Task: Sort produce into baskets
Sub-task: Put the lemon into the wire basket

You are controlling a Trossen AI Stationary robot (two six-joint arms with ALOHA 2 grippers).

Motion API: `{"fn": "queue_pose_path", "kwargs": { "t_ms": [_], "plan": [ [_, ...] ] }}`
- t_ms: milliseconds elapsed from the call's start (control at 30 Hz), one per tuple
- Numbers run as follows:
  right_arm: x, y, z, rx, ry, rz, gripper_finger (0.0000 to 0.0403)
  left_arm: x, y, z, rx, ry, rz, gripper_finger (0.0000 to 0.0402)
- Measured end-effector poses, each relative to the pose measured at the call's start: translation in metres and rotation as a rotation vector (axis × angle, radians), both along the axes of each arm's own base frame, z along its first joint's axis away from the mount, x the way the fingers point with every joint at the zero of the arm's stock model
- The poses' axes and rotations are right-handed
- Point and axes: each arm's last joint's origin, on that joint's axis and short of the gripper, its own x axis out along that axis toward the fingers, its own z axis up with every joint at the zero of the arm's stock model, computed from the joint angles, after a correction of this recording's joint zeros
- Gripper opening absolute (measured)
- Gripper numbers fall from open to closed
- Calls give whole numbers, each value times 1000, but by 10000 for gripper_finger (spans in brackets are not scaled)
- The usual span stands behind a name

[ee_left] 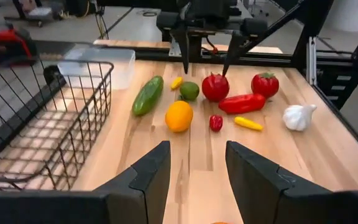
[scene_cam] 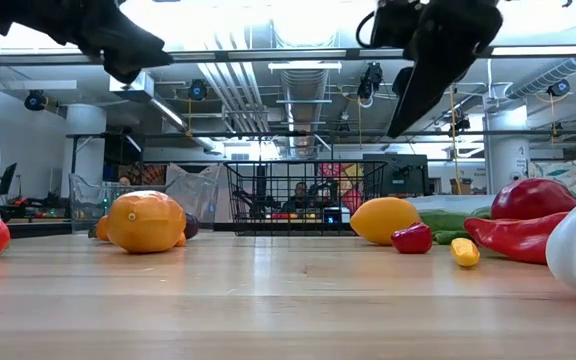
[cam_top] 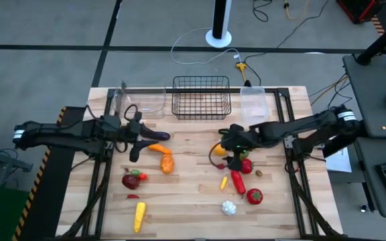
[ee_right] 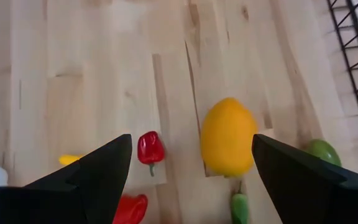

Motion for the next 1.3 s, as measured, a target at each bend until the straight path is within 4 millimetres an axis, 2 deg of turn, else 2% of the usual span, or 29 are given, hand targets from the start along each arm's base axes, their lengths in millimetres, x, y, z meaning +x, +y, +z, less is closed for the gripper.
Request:
{"fn": "queue_pose_path", "kwargs": {
  "t_ms": [167, 400, 533, 967, 1300],
  "plan": [
    [13, 0, -14, -22, 61, -18, 325, 8, 0, -6, -19, 40, 6, 160],
    [25, -9, -38, -26, 154, -61, 325, 15, 2, -3, 37, -4, 50, 236],
    [29, -15, -48, -30, 186, -79, 325, 15, 3, -4, 72, 3, 62, 264],
    [36, -28, -71, -66, 261, -107, 325, 17, 3, -5, 83, 5, 57, 263],
    [41, -29, -83, -77, 276, -82, 322, 21, 3, -5, 84, -1, 58, 263]
  ]
}}
